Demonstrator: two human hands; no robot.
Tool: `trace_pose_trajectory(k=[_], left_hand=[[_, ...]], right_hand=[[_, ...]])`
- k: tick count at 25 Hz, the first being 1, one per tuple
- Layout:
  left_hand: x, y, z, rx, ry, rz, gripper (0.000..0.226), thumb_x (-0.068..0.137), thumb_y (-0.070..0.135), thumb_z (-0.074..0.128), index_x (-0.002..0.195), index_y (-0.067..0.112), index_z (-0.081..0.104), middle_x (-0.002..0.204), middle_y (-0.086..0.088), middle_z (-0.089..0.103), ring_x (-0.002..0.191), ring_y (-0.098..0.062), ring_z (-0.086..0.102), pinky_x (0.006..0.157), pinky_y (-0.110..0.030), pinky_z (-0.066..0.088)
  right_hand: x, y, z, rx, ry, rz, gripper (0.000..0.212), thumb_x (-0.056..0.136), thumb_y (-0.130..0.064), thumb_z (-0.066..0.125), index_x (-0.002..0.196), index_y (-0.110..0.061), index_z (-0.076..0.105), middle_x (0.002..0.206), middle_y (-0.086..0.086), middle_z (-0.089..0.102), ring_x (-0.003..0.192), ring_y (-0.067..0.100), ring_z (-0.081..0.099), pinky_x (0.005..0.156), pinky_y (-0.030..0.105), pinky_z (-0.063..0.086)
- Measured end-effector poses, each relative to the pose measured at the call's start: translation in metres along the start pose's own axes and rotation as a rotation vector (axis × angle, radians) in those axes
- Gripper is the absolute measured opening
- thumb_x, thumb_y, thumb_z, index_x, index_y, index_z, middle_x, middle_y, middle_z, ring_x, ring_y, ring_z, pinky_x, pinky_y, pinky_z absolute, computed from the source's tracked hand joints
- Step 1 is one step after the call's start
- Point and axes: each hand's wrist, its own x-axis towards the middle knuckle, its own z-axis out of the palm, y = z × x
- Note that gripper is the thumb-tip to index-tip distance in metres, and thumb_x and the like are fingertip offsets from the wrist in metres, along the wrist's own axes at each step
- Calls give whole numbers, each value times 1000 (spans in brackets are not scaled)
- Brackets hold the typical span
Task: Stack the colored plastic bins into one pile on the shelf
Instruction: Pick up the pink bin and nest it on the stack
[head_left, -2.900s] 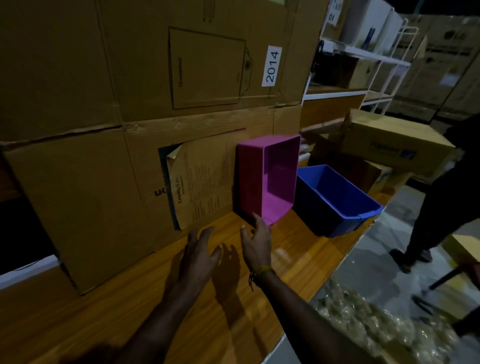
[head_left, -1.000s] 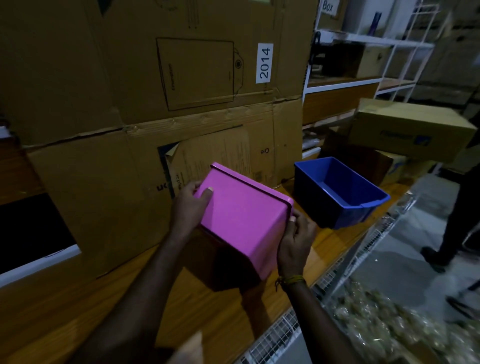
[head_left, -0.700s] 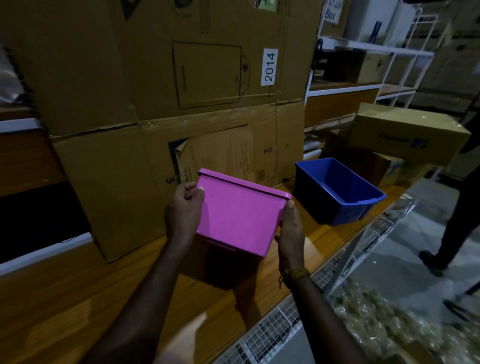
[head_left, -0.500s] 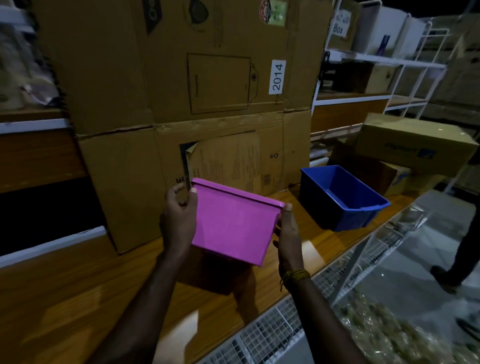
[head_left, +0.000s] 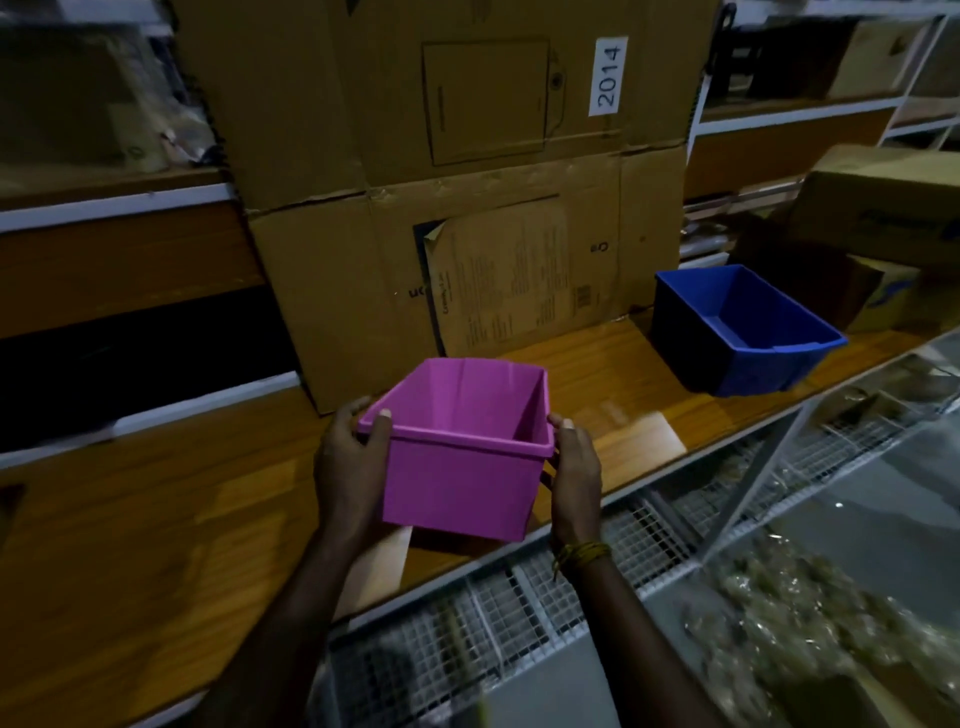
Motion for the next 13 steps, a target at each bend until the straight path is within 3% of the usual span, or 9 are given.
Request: trace_pose_trajectory(k=[3,5,7,9,11,13], left_hand=[[-14,-23,-20,20,12,-31,32,95,28,57,127,25,58,119,-4,66,98,-23,65,80,-41,57],[-19,-37,-33,8,11,-54,27,93,24,58,118,34,60,114,-3,68,92,-24,67,76,-45,59],[-22,-50,-46,10,-7,-91,26,90,26,57,110,41,59,106,-2,69,85,-26,69,69,-53,61],[-22,-64,-58,19,-42,-156,21,90,27,55,106,38,62,101,-1,69,79,-27,71,62,-54,61],[-22,-74,-71,35,-64,-206,21,92,24,56,109,33,65,102,-4,70,75,-26,71,58,-51,61],[-19,-86,-87,97,-68,-203,21,92,22,58,110,26,68,107,-6,70,76,-20,67,60,-38,58]], right_hand=[[-21,22,4,-35,-32,38,35,85,-56,42,101,-41,69,103,-2,70,99,27,66,86,61,54],[-28,35,8,-71,-55,54,32,82,-53,43,97,-43,69,103,-1,71,97,29,67,83,61,55],[-34,43,14,-120,-84,64,26,85,-44,46,96,-43,69,98,-2,73,91,32,68,78,61,56],[-40,46,20,-162,-98,59,25,89,-31,48,94,-43,70,92,-3,74,83,34,68,73,60,57],[-48,49,29,-198,-105,62,32,90,-19,50,90,-44,70,89,-3,74,75,30,67,70,56,57],[-59,54,41,-248,-106,57,36,88,-13,50,88,-43,69,88,-3,74,75,26,68,66,54,59]])
